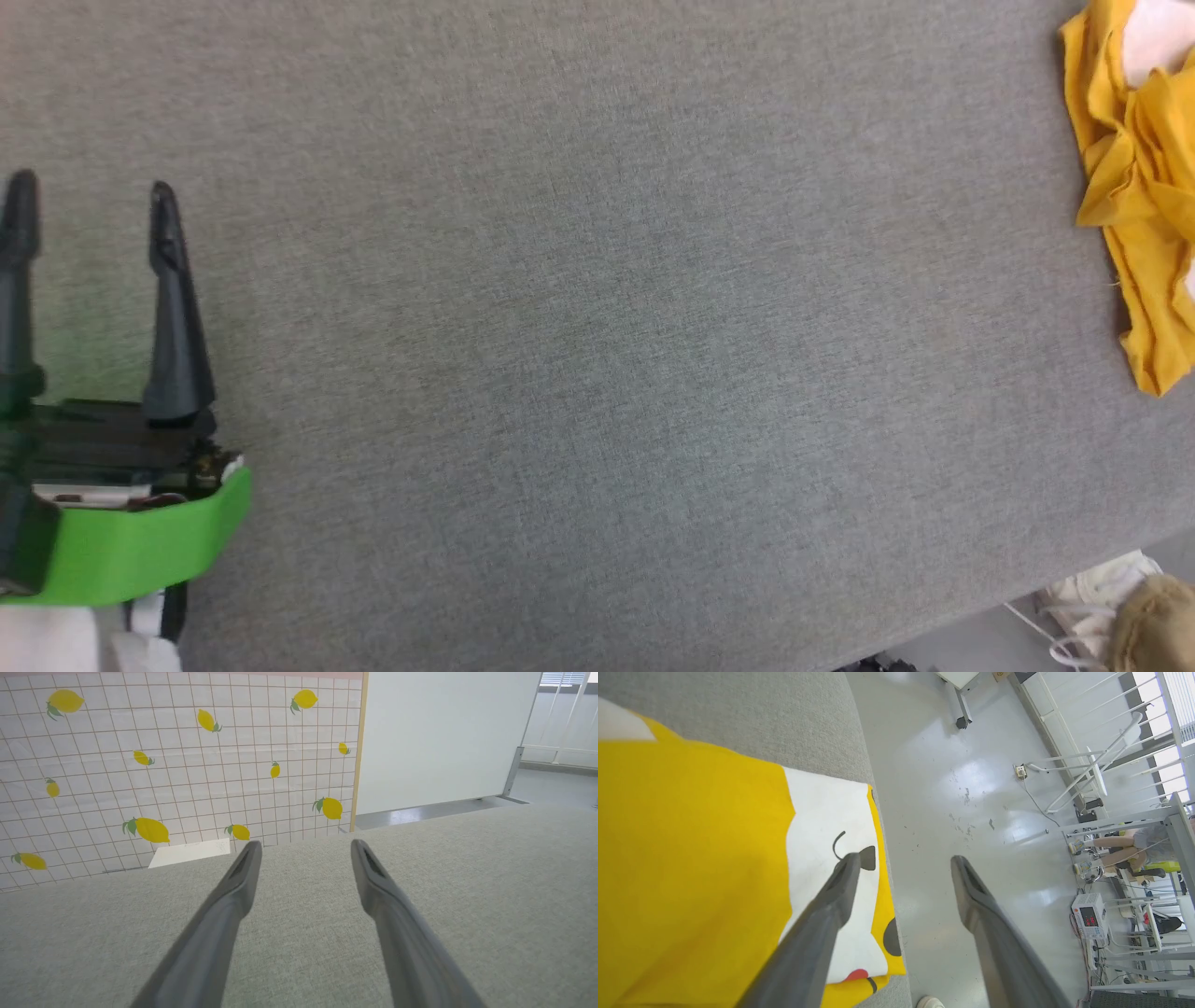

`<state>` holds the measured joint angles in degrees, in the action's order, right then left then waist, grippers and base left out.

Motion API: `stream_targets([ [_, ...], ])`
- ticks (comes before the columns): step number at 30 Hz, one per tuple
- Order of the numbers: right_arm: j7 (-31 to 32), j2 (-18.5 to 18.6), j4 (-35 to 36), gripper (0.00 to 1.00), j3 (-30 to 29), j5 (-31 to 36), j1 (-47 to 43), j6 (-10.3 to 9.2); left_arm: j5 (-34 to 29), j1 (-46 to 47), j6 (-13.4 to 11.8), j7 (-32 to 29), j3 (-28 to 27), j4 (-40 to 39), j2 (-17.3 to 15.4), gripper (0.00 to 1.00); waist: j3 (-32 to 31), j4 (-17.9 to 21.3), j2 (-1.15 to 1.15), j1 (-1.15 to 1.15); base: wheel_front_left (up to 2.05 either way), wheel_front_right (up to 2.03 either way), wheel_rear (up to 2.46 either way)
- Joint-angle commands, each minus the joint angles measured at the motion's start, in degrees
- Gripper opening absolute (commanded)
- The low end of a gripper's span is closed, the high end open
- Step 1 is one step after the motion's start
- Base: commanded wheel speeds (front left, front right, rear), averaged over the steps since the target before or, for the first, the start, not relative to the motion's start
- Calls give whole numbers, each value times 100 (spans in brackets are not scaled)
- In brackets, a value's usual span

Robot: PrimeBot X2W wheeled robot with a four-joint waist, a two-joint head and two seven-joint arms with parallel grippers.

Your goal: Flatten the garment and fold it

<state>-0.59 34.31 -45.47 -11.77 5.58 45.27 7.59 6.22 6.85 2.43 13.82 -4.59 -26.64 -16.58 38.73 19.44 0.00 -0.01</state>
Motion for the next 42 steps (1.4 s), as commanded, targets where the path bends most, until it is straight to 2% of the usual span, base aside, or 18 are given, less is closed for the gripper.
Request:
stream_targets([
  [1, -90, -5, -45, 100, -31, -19, 90, -10, 69, 34, -37, 47, 25, 72, 43, 100, -288, -121, 0, 1, 0, 0, 0],
  [7, -474, -216, -61, 100, -23, -257, -58, -10, 139, -106, -82, 100, 151, 452, 282, 100, -972, -322, 0, 1, 0, 0, 0],
  [11, -676, -533, 160, 100, 169, -541, -262, -10, 203, -238, -81, 112, 242, 655, 451, 100, -1443, -475, 0, 1, 0, 0, 0],
  [17, -758, -1128, 884, 100, 761, -1384, -842, -10, 271, -474, -84, 116, 294, 843, 691, 100, -2100, -703, 0, 1, 0, 0, 0],
  [22, -560, -1450, 1917, 100, 1206, -1644, -1604, -10, 331, -751, -92, 117, 296, 1088, 847, 100, -2590, -902, 0, 1, 0, 0, 0],
  [29, -302, -1907, 3441, 100, 1201, -1567, -2550, -10, 359, -982, -200, 91, 372, 1571, 958, 100, -3052, -1183, 0, 1, 0, 0, 0],
  [33, -345, -2277, 4200, 100, 1000, -1238, -3100, -10, 269, -1037, -260, 94, 452, 1714, 978, 100, -3209, -1308, 0, 1, 0, 0, 0],
  [37, -449, -2627, 4687, 100, 919, -855, -3590, -10, 207, -1107, -297, 104, 517, 1783, 1009, 100, -3288, -1360, 0, 1, 0, 0, 0],
  [42, -730, -2956, 4954, 100, 817, -420, -4139, -10, 152, -1241, -324, 114, 613, 1896, 1068, 100, -3436, -1374, 0, 1, 0, 0, 0],
])
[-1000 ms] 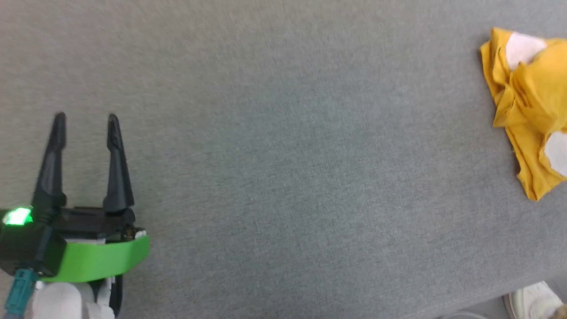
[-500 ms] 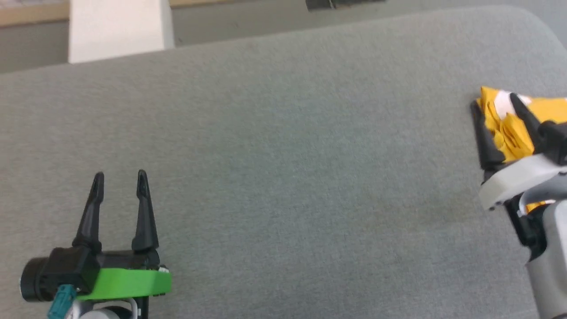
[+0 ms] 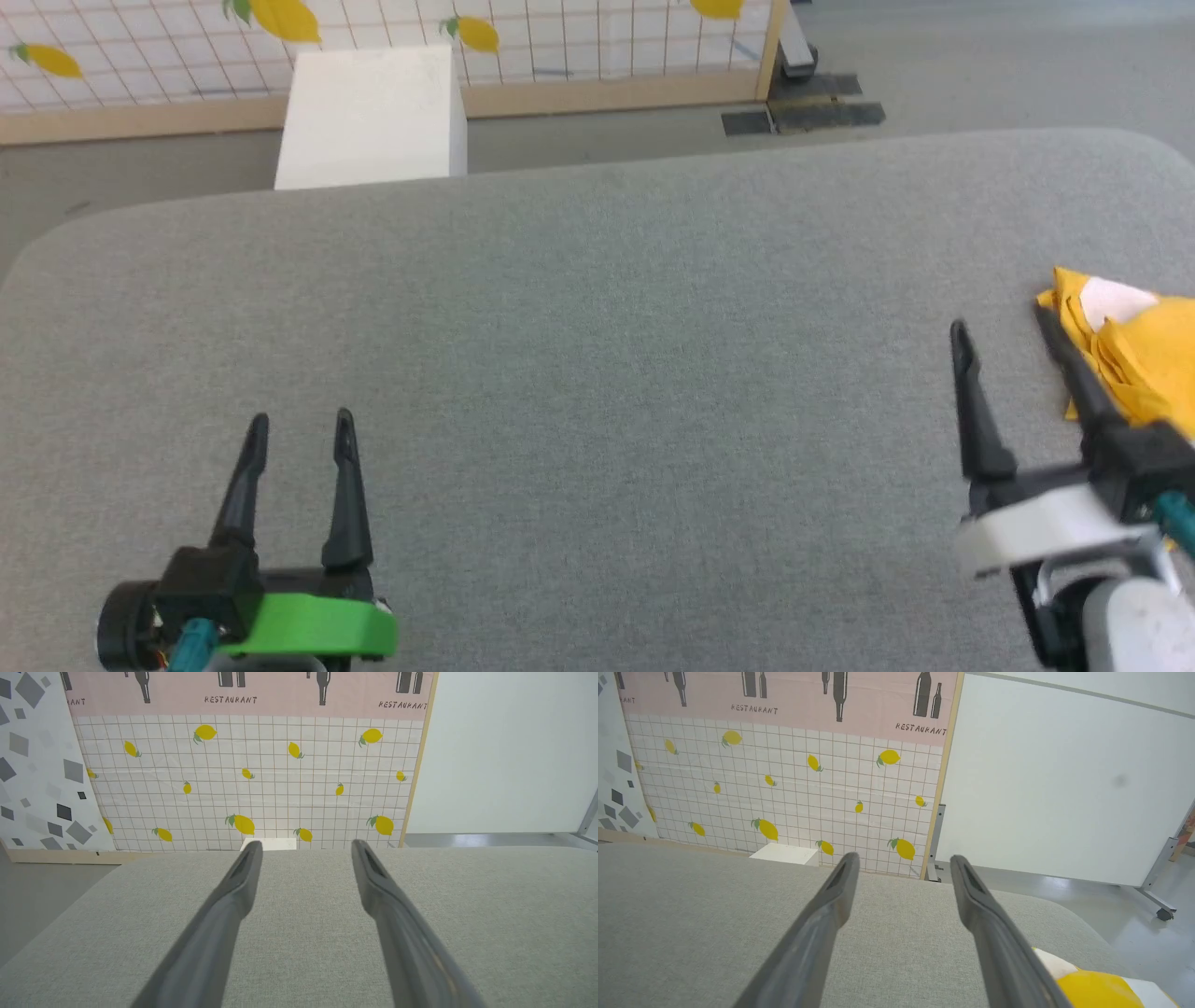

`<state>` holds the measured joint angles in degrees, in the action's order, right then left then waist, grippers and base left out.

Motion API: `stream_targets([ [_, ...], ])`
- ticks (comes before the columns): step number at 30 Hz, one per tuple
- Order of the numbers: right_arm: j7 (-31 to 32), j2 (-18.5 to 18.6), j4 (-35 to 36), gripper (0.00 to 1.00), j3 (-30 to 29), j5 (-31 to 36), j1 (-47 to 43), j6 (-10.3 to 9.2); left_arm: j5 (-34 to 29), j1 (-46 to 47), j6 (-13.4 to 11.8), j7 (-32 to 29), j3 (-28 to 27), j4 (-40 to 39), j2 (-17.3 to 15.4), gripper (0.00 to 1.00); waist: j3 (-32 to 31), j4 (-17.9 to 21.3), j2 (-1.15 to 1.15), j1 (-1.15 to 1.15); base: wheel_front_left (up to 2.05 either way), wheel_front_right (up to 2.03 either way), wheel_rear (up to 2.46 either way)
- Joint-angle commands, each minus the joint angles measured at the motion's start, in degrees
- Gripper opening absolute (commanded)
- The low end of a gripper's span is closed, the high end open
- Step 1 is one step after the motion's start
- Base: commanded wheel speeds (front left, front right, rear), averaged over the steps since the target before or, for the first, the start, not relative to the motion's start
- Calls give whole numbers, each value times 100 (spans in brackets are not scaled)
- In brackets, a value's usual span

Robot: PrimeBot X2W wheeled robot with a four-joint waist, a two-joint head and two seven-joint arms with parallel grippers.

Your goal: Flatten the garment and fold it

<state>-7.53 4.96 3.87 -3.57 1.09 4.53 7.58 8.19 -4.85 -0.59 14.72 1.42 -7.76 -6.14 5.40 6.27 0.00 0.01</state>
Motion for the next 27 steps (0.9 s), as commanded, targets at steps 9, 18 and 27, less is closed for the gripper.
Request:
stream_targets([
  [9, -448, -199, -415, 100, -151, 239, -594, -9, -120, -328, 0, 27, 89, 91, 105, 100, -292, -42, 0, -1, 0, 0, 0],
  [18, -594, -207, -735, 100, -155, 17, -569, -9, -67, -419, 55, 28, 103, 185, 192, 100, -353, -54, 0, -1, 0, 0, 0],
  [27, -553, -189, -766, 0, -156, 22, -565, 0, -52, -335, 57, -1, 114, 177, 198, 0, -352, -61, 0, -1, 0, 0, 0],
])
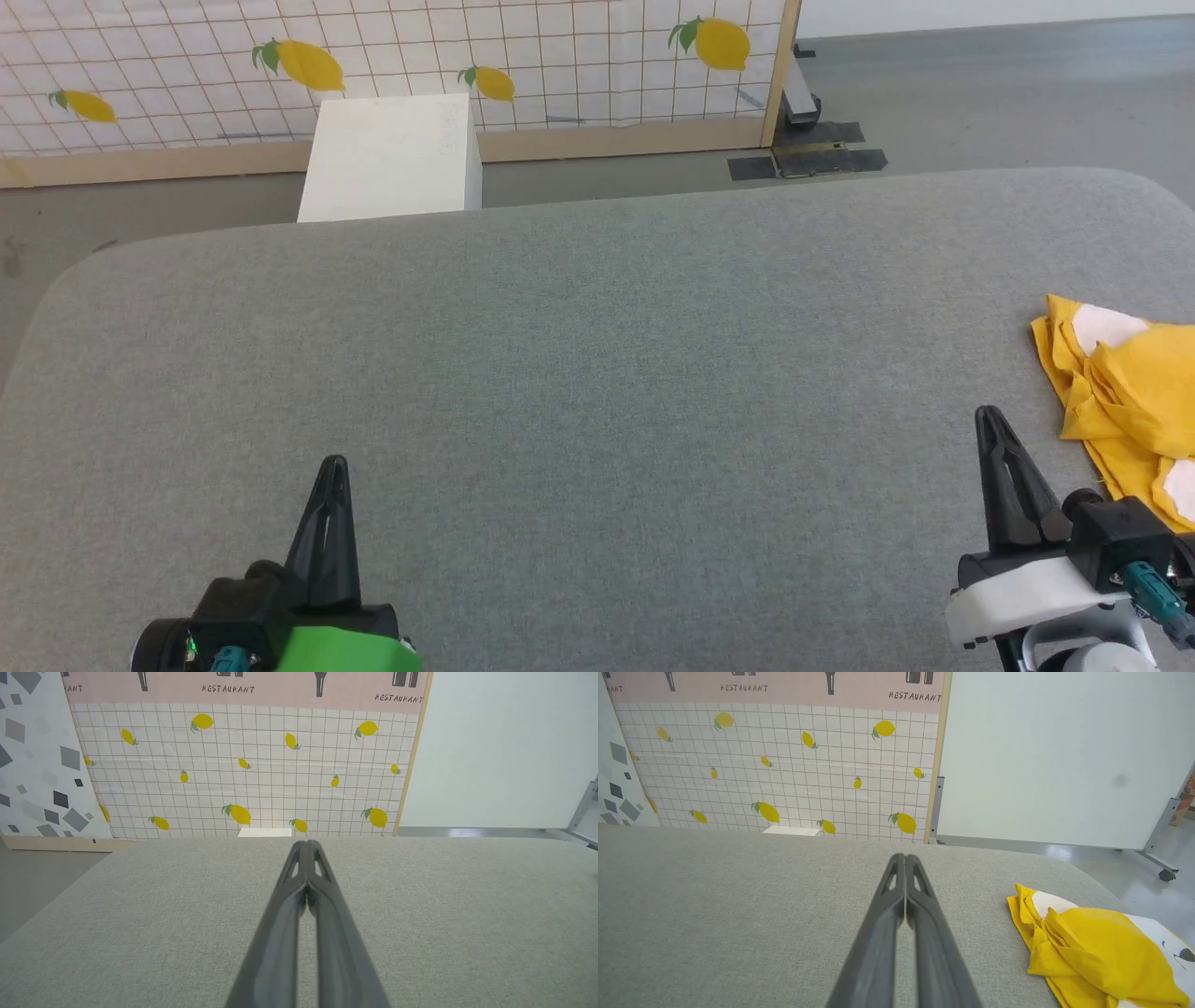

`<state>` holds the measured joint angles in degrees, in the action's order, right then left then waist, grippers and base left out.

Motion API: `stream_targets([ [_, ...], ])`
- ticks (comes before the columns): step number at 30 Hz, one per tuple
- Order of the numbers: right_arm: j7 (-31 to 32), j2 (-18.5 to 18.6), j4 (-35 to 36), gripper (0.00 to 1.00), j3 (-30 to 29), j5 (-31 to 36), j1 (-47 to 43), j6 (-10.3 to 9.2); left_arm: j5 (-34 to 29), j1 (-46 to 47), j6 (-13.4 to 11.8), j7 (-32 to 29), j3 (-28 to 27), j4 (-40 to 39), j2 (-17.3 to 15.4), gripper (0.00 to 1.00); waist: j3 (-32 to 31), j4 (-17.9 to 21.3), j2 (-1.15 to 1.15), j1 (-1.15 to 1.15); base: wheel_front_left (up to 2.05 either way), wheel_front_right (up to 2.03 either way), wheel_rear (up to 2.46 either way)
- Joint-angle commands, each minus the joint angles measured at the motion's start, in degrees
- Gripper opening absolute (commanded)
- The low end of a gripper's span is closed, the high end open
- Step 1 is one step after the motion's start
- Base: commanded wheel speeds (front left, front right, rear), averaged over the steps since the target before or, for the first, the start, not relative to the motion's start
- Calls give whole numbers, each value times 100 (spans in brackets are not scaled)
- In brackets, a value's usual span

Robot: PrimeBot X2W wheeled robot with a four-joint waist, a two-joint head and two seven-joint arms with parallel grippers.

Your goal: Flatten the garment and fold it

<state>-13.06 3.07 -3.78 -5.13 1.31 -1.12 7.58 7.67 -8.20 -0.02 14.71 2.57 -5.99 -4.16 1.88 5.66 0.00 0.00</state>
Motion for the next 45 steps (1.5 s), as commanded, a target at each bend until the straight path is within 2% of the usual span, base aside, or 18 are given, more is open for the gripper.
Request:
stream_targets([
  [1, 9, 0, 3, 0, 4, -1, 1, 0, -5, 6, 0, -10, -2, 4, 1, 0, -1, -4, 0, 0, 0, 0, 0],
  [45, 463, -7, 134, 0, 182, -47, 40, -3, -272, 291, 1, -522, -91, 213, 45, 0, -67, -201, 0, 0, 0, 0, 0],
])
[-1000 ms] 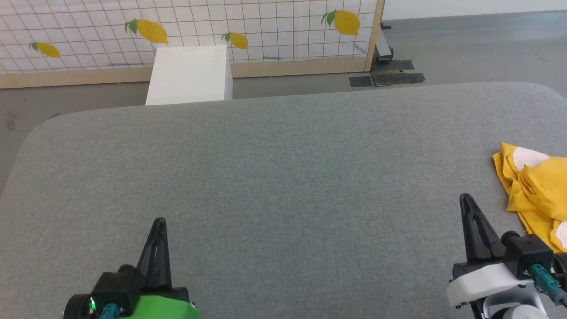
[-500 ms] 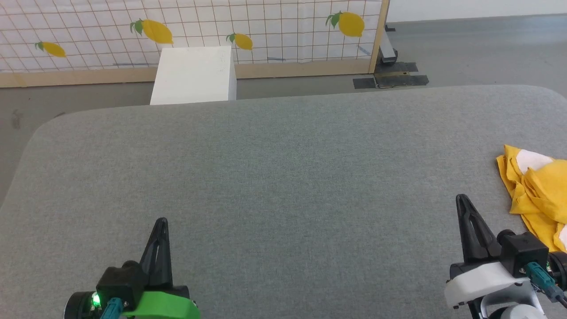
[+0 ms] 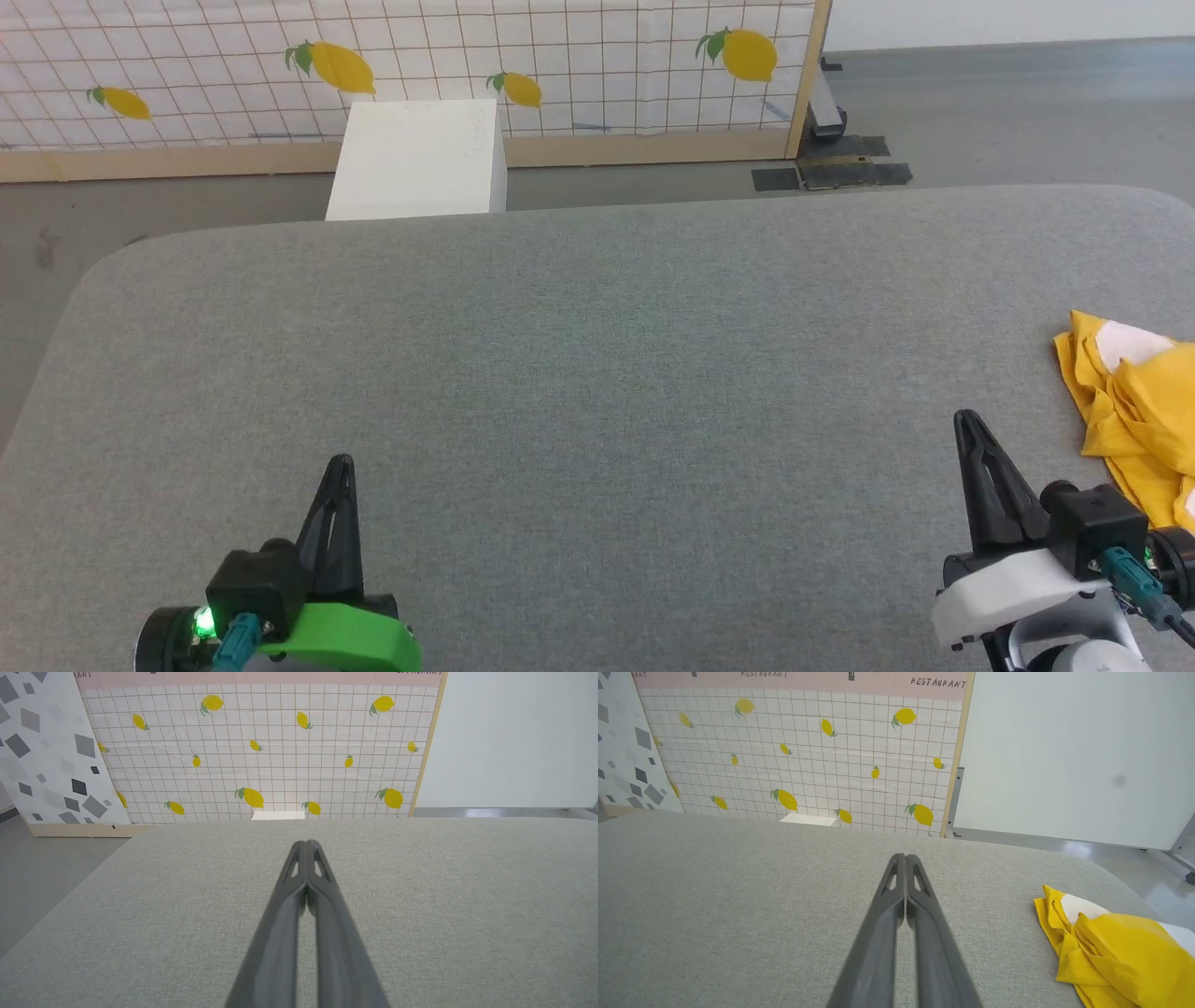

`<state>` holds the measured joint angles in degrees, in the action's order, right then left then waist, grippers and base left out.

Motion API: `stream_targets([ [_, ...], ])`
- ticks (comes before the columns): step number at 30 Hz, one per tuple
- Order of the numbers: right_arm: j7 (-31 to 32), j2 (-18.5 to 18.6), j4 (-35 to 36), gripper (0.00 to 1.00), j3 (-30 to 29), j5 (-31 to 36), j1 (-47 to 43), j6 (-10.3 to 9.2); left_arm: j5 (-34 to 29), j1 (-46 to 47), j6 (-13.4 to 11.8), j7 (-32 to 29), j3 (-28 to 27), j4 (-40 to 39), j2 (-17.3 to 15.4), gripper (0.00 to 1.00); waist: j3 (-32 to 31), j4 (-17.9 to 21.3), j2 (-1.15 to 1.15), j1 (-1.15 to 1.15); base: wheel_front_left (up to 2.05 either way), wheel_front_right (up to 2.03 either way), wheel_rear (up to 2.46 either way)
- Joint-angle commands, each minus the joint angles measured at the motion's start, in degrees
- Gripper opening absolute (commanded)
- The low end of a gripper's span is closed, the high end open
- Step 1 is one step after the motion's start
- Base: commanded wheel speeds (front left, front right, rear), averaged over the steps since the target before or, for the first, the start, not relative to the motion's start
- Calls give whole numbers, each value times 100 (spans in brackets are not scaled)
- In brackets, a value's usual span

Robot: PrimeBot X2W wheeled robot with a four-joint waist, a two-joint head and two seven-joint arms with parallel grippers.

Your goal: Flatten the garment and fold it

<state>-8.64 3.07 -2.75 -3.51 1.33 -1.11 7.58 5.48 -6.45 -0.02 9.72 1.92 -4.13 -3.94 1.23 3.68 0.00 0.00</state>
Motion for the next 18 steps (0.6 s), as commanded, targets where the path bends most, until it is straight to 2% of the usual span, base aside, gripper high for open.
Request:
stream_targets([
  [1, 31, -7, 34, 0, 24, -50, 40, -3, -58, 121, 1, -33, -28, 30, 24, 0, -3, -7, 0, 0, 0, 0, 0],
  [18, 206, -10, 85, 0, 93, -67, 55, -4, -161, 232, 1, -231, -62, 111, 42, 0, -28, -83, 0, 0, 0, 0, 0],
])
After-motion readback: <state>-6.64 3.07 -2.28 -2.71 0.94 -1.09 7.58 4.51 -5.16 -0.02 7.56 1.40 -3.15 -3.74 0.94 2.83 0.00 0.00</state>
